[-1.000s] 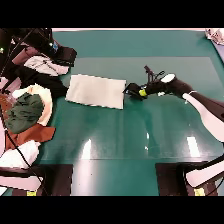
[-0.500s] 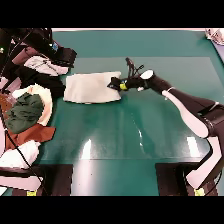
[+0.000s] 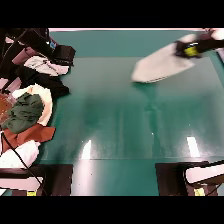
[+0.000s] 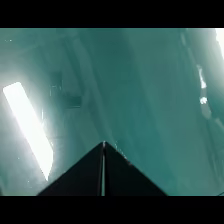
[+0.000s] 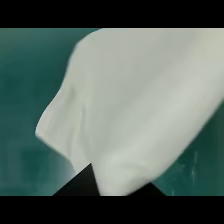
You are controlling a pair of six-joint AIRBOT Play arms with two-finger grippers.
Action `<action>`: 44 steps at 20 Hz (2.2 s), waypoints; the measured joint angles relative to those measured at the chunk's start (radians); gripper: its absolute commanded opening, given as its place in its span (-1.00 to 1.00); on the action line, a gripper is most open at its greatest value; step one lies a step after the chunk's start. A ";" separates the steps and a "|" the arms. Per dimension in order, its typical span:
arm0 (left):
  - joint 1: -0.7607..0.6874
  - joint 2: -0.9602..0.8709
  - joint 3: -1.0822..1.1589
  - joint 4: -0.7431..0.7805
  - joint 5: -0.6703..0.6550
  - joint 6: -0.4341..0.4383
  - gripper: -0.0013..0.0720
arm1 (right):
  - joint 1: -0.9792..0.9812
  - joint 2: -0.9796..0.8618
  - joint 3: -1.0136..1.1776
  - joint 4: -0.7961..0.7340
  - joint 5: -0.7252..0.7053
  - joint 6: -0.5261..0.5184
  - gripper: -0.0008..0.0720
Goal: Fold the shirts.
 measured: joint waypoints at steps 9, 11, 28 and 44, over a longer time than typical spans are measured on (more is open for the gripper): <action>-0.001 0.019 0.000 -0.047 0.013 -0.082 -0.90 | -0.592 -0.047 0.040 0.030 0.127 0.002 -0.93; -0.004 0.019 0.000 -0.058 0.013 -0.092 -0.90 | -0.671 -0.055 0.039 0.037 0.158 0.000 -0.93; -0.007 0.019 0.000 -0.081 -0.016 -0.122 -0.90 | -0.810 0.034 -0.306 -0.077 0.334 0.011 -0.82; 0.003 0.072 -0.058 0.050 0.111 -0.074 -0.90 | -0.617 0.212 -0.232 0.113 0.179 -0.180 -0.39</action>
